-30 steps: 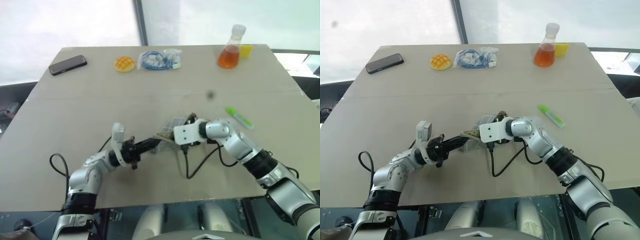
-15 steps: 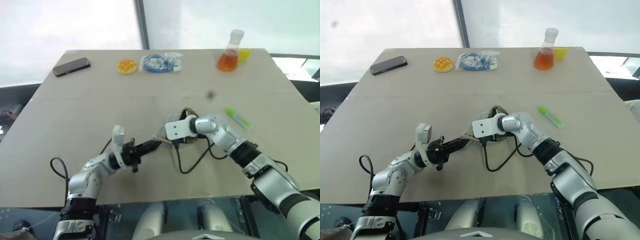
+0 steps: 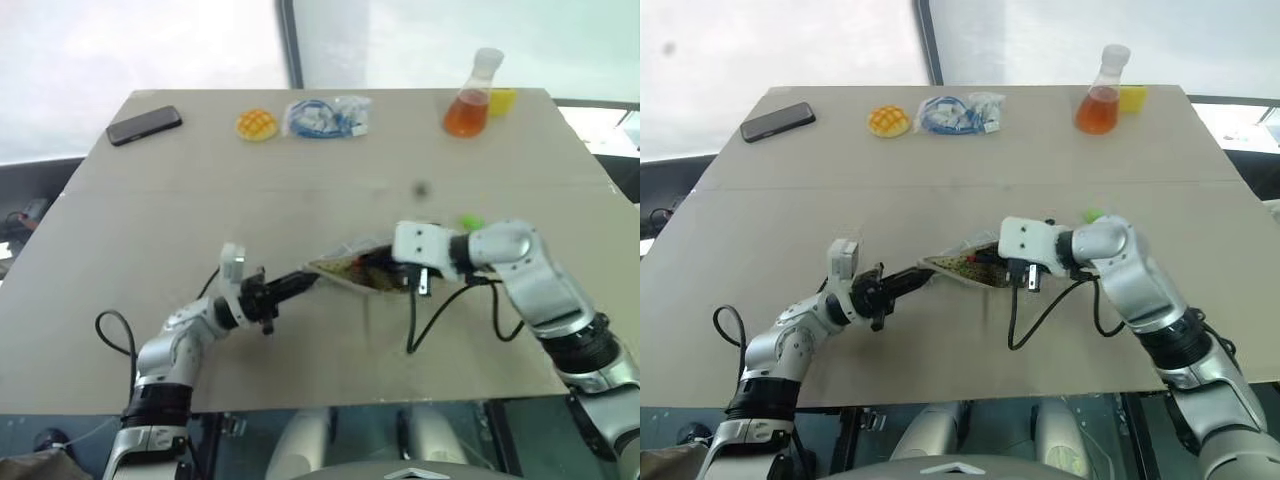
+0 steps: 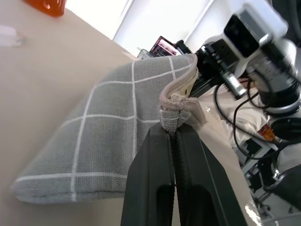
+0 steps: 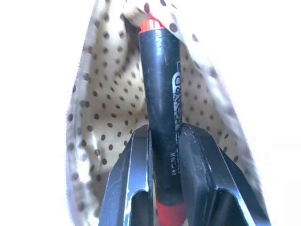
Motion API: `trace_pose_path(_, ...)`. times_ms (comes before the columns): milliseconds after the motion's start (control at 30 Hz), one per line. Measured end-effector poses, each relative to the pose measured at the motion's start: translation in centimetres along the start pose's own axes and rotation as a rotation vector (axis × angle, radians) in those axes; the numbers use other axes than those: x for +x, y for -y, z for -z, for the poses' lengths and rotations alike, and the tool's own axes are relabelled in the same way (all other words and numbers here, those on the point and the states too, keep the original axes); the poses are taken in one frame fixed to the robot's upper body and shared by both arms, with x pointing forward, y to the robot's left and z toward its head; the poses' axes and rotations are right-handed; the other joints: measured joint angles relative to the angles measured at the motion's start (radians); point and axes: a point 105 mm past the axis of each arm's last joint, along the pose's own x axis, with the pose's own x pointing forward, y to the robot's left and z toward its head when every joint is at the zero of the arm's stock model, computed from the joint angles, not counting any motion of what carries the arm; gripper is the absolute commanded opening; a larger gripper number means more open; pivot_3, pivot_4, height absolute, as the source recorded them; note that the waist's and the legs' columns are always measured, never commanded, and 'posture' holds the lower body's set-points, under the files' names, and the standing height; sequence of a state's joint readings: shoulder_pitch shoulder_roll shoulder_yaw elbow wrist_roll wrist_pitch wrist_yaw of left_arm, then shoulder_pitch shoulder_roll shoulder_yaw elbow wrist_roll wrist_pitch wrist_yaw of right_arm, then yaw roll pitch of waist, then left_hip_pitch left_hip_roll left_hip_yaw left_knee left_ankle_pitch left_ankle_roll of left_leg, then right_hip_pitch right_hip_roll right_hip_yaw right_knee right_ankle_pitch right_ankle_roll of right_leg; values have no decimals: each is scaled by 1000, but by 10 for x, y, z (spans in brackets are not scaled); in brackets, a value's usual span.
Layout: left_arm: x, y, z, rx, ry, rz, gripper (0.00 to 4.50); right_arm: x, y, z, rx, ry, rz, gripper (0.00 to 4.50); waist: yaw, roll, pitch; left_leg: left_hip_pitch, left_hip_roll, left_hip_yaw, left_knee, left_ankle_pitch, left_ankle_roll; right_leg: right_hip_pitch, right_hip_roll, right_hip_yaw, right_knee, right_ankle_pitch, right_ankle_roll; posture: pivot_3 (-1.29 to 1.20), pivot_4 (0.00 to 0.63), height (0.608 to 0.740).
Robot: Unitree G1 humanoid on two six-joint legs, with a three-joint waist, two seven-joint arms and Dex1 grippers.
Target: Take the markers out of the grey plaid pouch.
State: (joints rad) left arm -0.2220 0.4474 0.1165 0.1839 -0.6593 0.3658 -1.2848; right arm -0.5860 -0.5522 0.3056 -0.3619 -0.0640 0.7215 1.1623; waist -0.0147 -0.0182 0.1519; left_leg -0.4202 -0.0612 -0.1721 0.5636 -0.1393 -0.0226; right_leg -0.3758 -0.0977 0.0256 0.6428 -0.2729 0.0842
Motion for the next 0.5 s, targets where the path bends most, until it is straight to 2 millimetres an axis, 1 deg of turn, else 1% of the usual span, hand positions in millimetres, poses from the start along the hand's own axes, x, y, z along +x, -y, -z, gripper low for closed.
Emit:
trace_pose_path(67, 1, -3, -1, 24, 1, -9, 0, -8, -3, -4, 69, 17, -14, 410, 1, 0, 0, 0, 0, 0, 0, 0, 0, 0, 0, 0, 0, 0, 0, 0, 150, 740)
trace_pose_path(133, 3, -8, -1, 65, -5, -29, 0, -26, -5, 0, 131, -4, -5, 410, 5, 0, 0, -4, -1, -1, 0, 0, 0, -2, -2, -2, -1, 0, 0, 0, 150, 740)
trace_pose_path(167, 2, -9, -1, 72, -6, -34, 0, -28, -4, 0, 138, -5, -1, 410, 5, 0, 0, -4, -1, -1, 1, 0, 0, -2, -2, -2, -1, 0, 0, 0, 150, 740)
trace_pose_path(233, 5, -15, -3, 143, -6, -65, 0, -37, -6, -3, 220, 19, -4, 410, 5, 0, 0, -6, -2, -1, 1, 0, 0, -3, -3, -2, -2, 1, 0, 0, 150, 740)
trace_pose_path(300, 9, -17, -8, 222, -2, -83, 0, -39, -8, -3, 242, 17, -4, 410, 4, -1, 0, -8, -3, -1, 2, 0, 0, -3, -3, -3, -2, 1, 0, 0, 150, 740)
trace_pose_path(367, 12, -18, -11, 257, 15, -98, 0, -33, -10, -4, 203, 18, -1, 410, 2, -1, 0, -8, -3, -1, 2, 0, 0, -4, -4, -3, -2, 1, 1, 0, 150, 740)
trace_pose_path(433, 16, -20, -14, 270, 32, -120, 0, -21, -15, -24, 231, 160, -39, 410, -3, -2, 0, -8, -3, -1, 2, 0, 0, -4, -3, -3, -1, 1, 1, 0, 150, 740)
trace_pose_path(467, 19, -21, -17, 283, 39, -133, 0, -18, -15, -42, 277, 286, -66, 410, -4, -2, 1, -8, -2, -2, 2, 0, 0, -4, -2, -3, -1, 1, 1, 0, 150, 740)
trace_pose_path(500, 21, -22, -20, 297, 46, -144, 0, -20, -12, -56, 298, 374, -73, 410, -4, -1, 1, -8, -2, -3, 2, 0, 0, -4, -2, -4, 0, 1, 1, 0, 150, 740)
